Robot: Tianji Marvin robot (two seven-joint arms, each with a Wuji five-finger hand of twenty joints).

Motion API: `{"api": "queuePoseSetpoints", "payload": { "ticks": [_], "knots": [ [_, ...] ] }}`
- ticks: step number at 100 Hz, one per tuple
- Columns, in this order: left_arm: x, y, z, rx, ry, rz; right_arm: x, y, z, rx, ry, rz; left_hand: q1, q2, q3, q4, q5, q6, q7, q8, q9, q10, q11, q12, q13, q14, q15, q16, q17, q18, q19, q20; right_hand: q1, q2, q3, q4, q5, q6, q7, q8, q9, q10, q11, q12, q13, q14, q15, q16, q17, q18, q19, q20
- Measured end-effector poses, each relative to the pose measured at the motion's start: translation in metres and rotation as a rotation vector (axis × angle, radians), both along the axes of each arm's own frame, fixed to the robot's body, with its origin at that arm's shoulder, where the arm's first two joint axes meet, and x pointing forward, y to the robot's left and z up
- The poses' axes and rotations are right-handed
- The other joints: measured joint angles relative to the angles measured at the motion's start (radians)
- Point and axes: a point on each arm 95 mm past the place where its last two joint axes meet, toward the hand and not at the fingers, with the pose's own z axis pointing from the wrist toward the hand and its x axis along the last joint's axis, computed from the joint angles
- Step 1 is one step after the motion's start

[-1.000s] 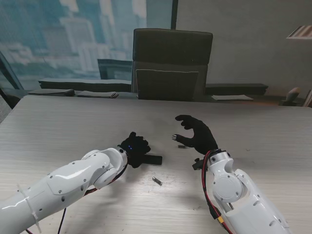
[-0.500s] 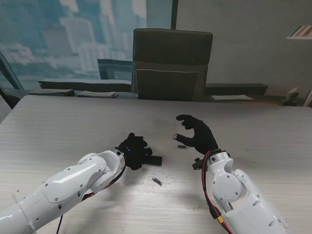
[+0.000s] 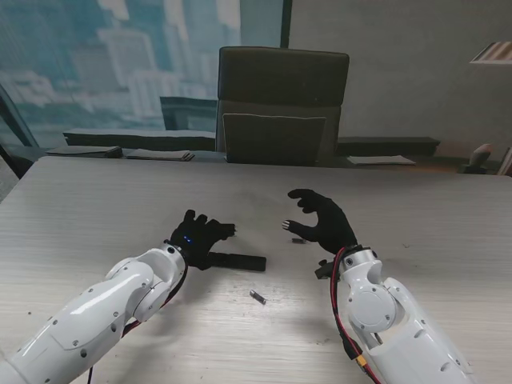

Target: Install the batteries into the remote control and close the cover

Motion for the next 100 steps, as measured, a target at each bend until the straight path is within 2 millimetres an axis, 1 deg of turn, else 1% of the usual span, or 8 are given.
{"api": "queuePoseSetpoints", "payload": {
  "ticks": [11, 27, 48, 57, 67, 75, 87, 100],
  "knots": [
    [-0.002, 0.012, -0.003, -0.022, -0.013, 0.056, 0.0, 0.001, -0.001, -0.009, 0.004, 0.001, 0.0, 0.0, 0.0, 0.0, 0.0, 0.0, 0.0, 0.0, 0.0, 0.001, 0.0, 0.0, 0.0, 0.003, 0.0, 0.0, 0.0, 0.0, 0.0, 0.0, 0.026, -0.002, 0.016, 0.0, 0.012, 0.007, 0.001, 0.0, 0.008, 0.001, 0.006, 0.0, 0.019, 0.0, 0.027, 0.0, 0.004, 0.0, 0.0, 0.0],
    [-0.007, 0.022, -0.009, -0.065, -0.019, 0.102, 0.001, 0.002, -0.003, -0.072, 0.001, 0.006, 0.0, 0.0, 0.0, 0.0, 0.022, 0.0, 0.001, 0.0, 0.0, 0.002, 0.0, 0.0, 0.0, 0.003, 0.0, 0.0, 0.0, 0.0, 0.0, 0.0, 0.075, -0.077, 0.075, 0.0, 0.065, 0.011, 0.038, 0.015, 0.01, 0.001, 0.08, 0.034, 0.029, 0.0, 0.16, 0.062, 0.046, 0.0, 0.03, 0.013],
    [-0.009, 0.026, -0.019, -0.122, 0.001, 0.133, 0.005, 0.004, -0.008, -0.179, -0.003, 0.006, 0.0, 0.0, 0.0, 0.0, 0.022, 0.0, 0.001, 0.0, 0.0, 0.002, 0.0, 0.0, 0.0, 0.004, 0.0, 0.0, 0.0, 0.0, 0.0, 0.0, 0.126, -0.158, 0.154, -0.001, 0.118, 0.011, 0.059, 0.055, 0.021, 0.001, 0.127, 0.05, 0.029, -0.001, 0.233, 0.065, 0.057, 0.0, 0.105, 0.021],
    [-0.01, 0.025, -0.021, -0.153, -0.022, 0.136, 0.008, 0.004, -0.01, -0.255, -0.007, 0.005, 0.0, 0.0, 0.0, 0.0, 0.022, 0.0, 0.001, 0.0, 0.0, 0.003, 0.0, 0.0, 0.0, 0.004, 0.0, 0.0, 0.0, 0.0, 0.0, 0.0, 0.159, -0.175, 0.183, -0.001, 0.139, 0.011, 0.074, 0.076, 0.022, 0.001, 0.15, 0.062, 0.036, -0.002, 0.265, 0.075, 0.056, -0.004, 0.175, 0.007],
    [-0.011, 0.025, -0.024, -0.189, -0.034, 0.143, 0.012, 0.005, -0.014, -0.374, -0.021, 0.001, 0.0, 0.0, 0.0, 0.0, 0.023, 0.0, 0.0, 0.0, 0.0, 0.013, 0.0, 0.0, 0.0, 0.004, 0.0, 0.0, 0.0, 0.0, 0.0, 0.0, 0.177, -0.195, 0.204, -0.001, 0.153, 0.01, 0.084, 0.095, 0.046, 0.001, 0.171, 0.073, 0.051, -0.002, 0.31, 0.087, 0.047, -0.007, 0.281, -0.061],
    [-0.012, 0.024, -0.025, -0.191, -0.027, 0.142, 0.016, 0.005, -0.02, -0.465, -0.03, 0.006, 0.0, 0.0, 0.0, 0.0, 0.029, 0.0, 0.0, 0.0, 0.0, 0.013, 0.0, 0.0, 0.0, 0.005, 0.0, 0.0, 0.0, 0.0, 0.0, 0.0, 0.195, -0.211, 0.214, -0.001, 0.165, 0.009, 0.095, 0.104, 0.056, 0.001, 0.203, 0.096, 0.062, -0.004, 0.374, 0.114, 0.047, -0.01, 0.361, -0.077],
    [-0.013, 0.027, -0.028, -0.197, -0.025, 0.14, 0.02, 0.003, -0.027, -0.641, -0.062, 0.018, 0.0, 0.0, 0.0, 0.0, 0.029, 0.0, 0.0, 0.0, 0.0, 0.013, 0.0, 0.0, 0.0, 0.005, 0.0, 0.0, 0.0, 0.0, -0.001, 0.0, 0.209, -0.225, 0.233, -0.002, 0.19, -0.004, 0.114, 0.108, 0.058, 0.0, 0.306, 0.162, 0.097, -0.021, 0.531, 0.178, 0.071, -0.036, 0.518, -0.079],
    [-0.015, 0.031, -0.03, -0.219, -0.041, 0.147, 0.025, -0.003, -0.031, -0.776, -0.079, 0.033, 0.0, 0.0, 0.0, 0.0, 0.045, 0.0, -0.001, 0.0, 0.0, 0.013, 0.0, 0.0, 0.0, 0.005, 0.0, 0.0, 0.0, 0.0, -0.002, 0.0, 0.209, -0.226, 0.243, -0.002, 0.19, -0.015, 0.124, 0.111, 0.059, -0.001, 0.346, 0.197, 0.099, -0.036, 0.597, 0.198, 0.08, -0.051, 0.581, -0.09]
  ]
}}
